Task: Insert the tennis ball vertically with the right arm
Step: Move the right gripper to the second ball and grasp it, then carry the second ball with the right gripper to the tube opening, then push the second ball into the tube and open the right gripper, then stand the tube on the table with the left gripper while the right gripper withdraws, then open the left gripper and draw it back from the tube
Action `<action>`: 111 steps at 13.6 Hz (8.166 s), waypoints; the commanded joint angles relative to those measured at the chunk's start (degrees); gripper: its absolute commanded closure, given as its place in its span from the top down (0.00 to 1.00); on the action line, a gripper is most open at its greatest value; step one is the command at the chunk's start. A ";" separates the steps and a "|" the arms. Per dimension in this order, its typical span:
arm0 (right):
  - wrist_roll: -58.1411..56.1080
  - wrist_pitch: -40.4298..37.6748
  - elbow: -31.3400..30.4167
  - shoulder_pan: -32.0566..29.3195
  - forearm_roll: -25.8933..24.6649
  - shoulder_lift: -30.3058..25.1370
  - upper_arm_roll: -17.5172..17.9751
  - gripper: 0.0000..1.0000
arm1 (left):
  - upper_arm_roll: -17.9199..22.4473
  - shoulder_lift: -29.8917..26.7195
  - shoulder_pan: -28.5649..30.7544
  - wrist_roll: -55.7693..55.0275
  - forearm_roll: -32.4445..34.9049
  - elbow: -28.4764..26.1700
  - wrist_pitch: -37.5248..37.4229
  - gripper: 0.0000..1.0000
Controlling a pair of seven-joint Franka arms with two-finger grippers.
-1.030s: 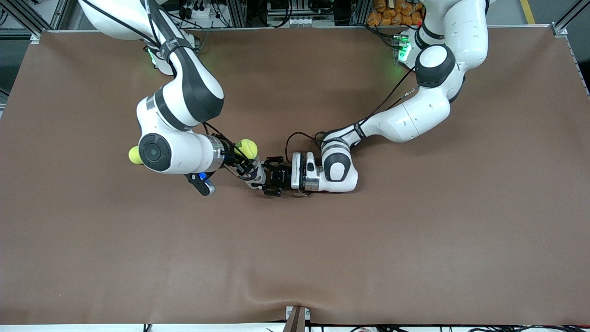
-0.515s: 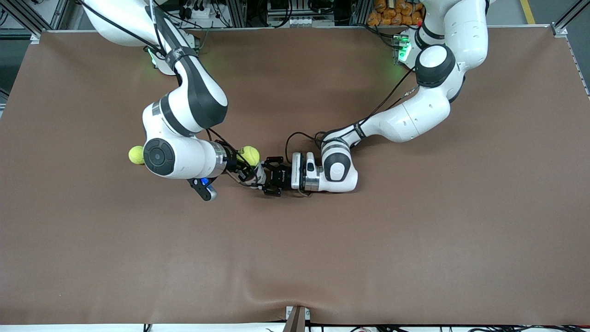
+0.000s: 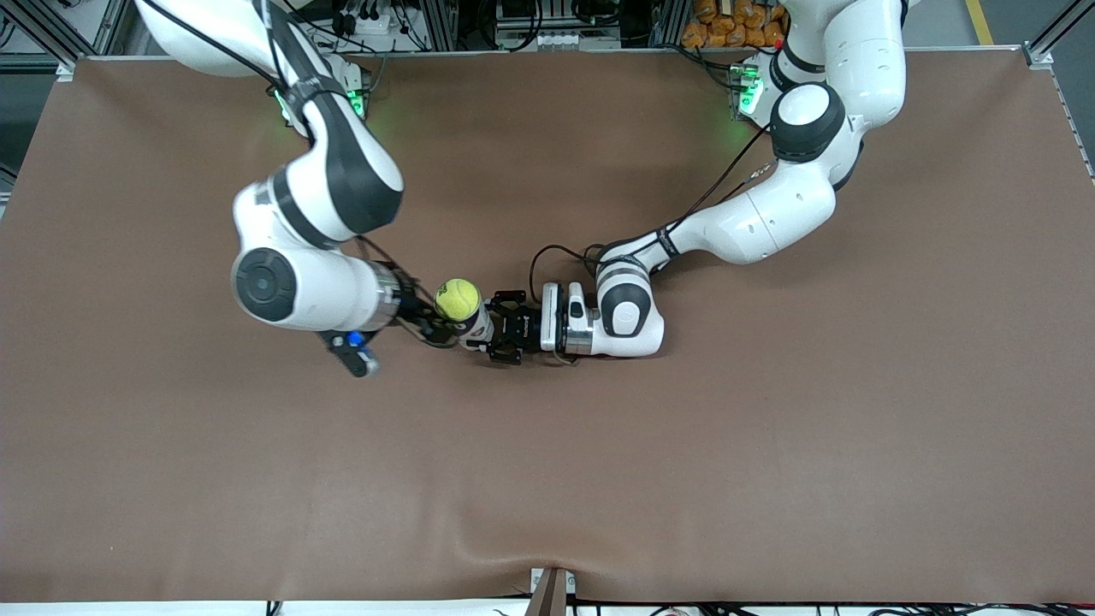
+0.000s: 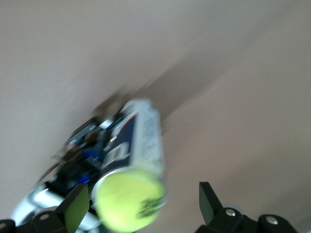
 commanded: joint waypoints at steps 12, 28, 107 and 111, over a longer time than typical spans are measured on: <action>-50.31 10.99 -36.68 -30.02 -10.92 -10.34 0.42 1.00 | 0.51 1.87 -0.90 1.93 -1.42 2.16 -0.54 0.73; -61.12 19.71 -37.49 -34.85 -9.60 -1.45 0.77 0.00 | 1.12 1.78 -0.55 1.93 -1.68 2.07 -0.54 0.73; -63.58 -14.66 -4.88 -24.57 -13.55 -27.37 -7.40 1.00 | 8.33 -34.15 26.69 -16.13 2.84 -33.43 -1.86 1.00; -63.06 -14.66 -8.12 -24.48 -13.82 -30.81 -5.73 1.00 | 8.33 -34.78 35.29 -37.82 28.84 -30.46 -8.69 1.00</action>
